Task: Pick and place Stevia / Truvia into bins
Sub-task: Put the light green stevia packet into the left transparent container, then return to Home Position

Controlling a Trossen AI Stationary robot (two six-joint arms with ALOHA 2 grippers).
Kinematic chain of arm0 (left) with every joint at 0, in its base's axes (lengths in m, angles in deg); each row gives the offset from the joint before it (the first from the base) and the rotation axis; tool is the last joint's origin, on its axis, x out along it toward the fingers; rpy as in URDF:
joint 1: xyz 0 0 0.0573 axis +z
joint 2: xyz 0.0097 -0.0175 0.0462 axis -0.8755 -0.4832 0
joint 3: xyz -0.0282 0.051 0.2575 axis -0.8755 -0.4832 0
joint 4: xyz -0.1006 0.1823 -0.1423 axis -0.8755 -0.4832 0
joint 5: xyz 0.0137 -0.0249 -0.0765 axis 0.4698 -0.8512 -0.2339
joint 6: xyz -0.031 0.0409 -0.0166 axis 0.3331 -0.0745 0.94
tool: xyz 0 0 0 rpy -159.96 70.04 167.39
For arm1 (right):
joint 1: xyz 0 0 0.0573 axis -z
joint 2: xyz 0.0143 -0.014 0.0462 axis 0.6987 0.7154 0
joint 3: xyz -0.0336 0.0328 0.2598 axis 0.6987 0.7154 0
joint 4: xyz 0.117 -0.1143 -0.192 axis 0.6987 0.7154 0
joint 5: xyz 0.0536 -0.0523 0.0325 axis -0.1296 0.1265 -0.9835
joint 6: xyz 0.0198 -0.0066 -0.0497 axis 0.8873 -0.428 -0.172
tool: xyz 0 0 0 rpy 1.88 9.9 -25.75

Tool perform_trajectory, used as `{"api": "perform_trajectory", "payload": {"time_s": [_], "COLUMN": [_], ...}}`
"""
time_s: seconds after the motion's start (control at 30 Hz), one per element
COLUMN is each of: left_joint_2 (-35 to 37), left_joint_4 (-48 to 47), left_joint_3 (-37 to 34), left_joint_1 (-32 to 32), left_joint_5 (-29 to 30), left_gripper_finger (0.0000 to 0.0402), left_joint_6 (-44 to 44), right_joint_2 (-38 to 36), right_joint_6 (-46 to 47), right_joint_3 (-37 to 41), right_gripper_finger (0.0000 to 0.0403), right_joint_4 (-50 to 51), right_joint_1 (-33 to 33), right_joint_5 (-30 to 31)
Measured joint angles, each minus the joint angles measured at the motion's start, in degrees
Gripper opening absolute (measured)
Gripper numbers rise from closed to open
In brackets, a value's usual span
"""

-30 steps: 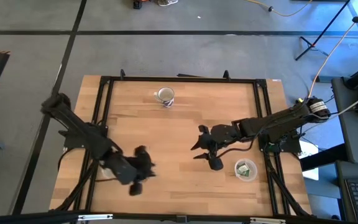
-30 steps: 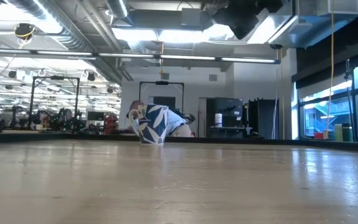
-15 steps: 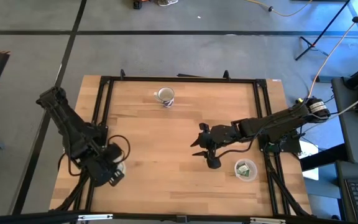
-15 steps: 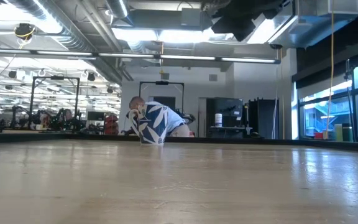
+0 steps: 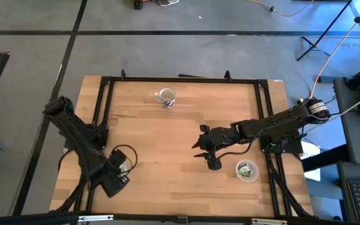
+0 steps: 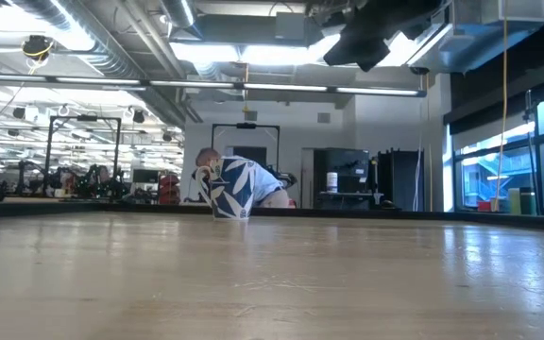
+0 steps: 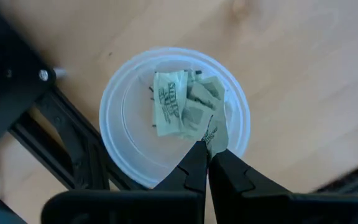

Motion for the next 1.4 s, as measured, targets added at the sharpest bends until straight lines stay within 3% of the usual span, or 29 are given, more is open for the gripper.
{"api": "perform_trajectory", "payload": {"time_s": [0.33,0.73,0.83,0.93,1.07,1.13,1.27,1.4], "left_joint_2": [-4.63,-3.08,0.78,5.25,10.74,12.91,16.44,18.77], "left_joint_4": [-0.02,-0.52,-2.06,-0.94,4.01,7.19,12.11,19.69], "left_joint_3": [-0.04,-0.04,-0.04,-0.04,-0.02,-0.02,-0.02,-0.02], "left_joint_1": [5.94,6.18,5.54,4.81,5.25,6.22,9.21,14.81], "left_joint_5": [-3.24,-6.15,-0.6,9.85,26.93,31.93,36.59,35.4], "left_gripper_finger": [0.0018,0.0054,0.0056,0.0054,0.005,0.0047,0.0044,0.0039], "left_joint_6": [-9.42,-13.99,-12.86,-13.92,-24.44,-31.91,-45.53,-58.98], "right_joint_2": [0.0,-0.02,-0.8,-2.95,-7.12,-9.2,-13.78,-18.52], "right_joint_6": [0.31,-0.06,-2.04,-3.06,-4.07,-3.64,-3.28,-3.14], "right_joint_3": [0.0,0.0,0.0,0.0,0.0,0.0,0.0,0.0], "right_gripper_finger": [0.0184,0.0184,0.0184,0.0184,0.0184,0.0184,0.0184,0.0184], "right_joint_4": [0.59,1.36,1.71,1.82,5.53,7.48,10.89,13.59], "right_joint_1": [0.0,0.0,0.0,0.0,1.11,2.37,5.52,8.65], "right_joint_5": [0.0,-0.02,0.0,0.0,-0.04,-0.02,0.0,0.14]}}
